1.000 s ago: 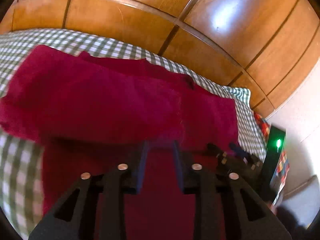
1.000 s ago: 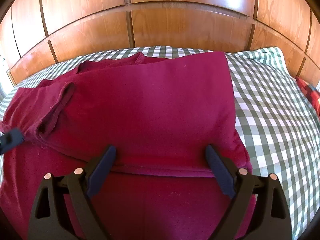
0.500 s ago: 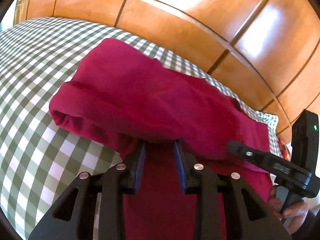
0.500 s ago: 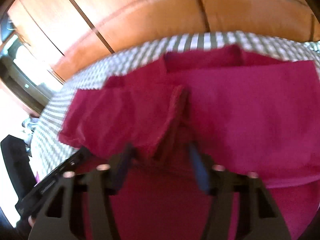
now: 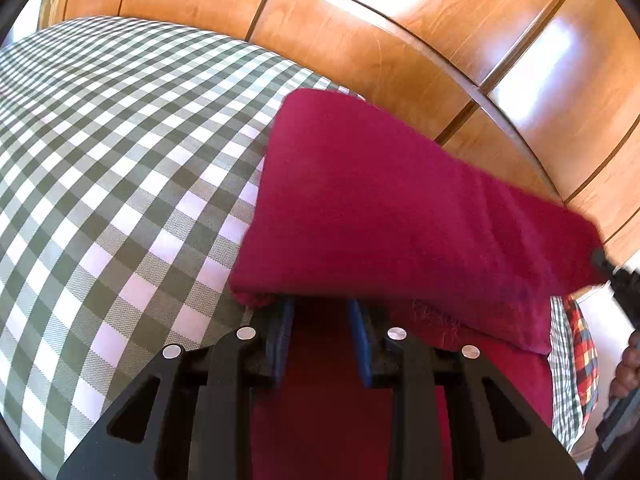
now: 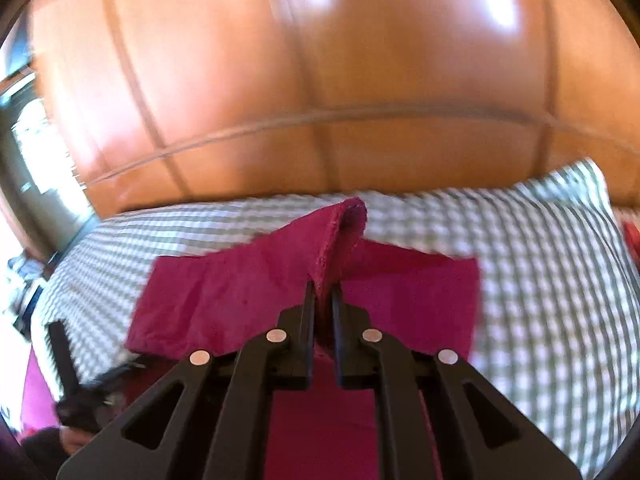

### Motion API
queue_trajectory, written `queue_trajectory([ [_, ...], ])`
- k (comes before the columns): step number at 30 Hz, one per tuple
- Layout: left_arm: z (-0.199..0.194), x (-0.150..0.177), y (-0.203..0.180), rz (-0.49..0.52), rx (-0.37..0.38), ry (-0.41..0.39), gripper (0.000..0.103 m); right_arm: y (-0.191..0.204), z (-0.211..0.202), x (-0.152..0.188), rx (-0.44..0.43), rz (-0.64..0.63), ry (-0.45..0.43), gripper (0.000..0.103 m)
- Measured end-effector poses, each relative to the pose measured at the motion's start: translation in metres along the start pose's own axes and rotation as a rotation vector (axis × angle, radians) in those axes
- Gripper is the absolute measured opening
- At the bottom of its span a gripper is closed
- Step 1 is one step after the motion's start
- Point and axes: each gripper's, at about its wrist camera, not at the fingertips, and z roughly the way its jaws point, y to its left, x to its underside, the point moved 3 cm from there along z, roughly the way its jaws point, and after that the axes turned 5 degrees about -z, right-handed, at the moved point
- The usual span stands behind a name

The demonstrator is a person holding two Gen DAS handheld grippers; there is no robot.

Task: Fold small clothes

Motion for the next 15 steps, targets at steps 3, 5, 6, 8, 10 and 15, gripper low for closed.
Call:
queue_trajectory([
  [3, -0.001, 0.000, -0.002, 0.010, -0.013, 0.001, 0.027, -0.036, 0.021, 0.027, 0.073, 0.062, 0.080, 0.000],
  [5, -0.002, 0.000, -0.003, 0.012, -0.022, 0.003, 0.027, -0.054, 0.037, 0.046, 0.110, 0.102, 0.135, 0.000],
  [6, -0.003, 0.000, -0.003, 0.015, -0.027, 0.005, 0.027, -0.064, 0.034, 0.059, 0.111, 0.118, 0.147, 0.000],
  [8, -0.008, 0.003, -0.006, 0.038, -0.042, 0.006, 0.027, -0.069, 0.037, 0.072, 0.097, 0.145, 0.157, 0.000],
  [10, -0.013, 0.008, -0.009, 0.082, -0.063, 0.004, 0.027, -0.070, 0.031, 0.076, 0.057, 0.175, 0.145, 0.000],
  [15, -0.029, 0.018, -0.009, 0.124, -0.067, 0.002, 0.027, -0.065, 0.004, 0.069, -0.104, 0.260, 0.061, 0.044],
])
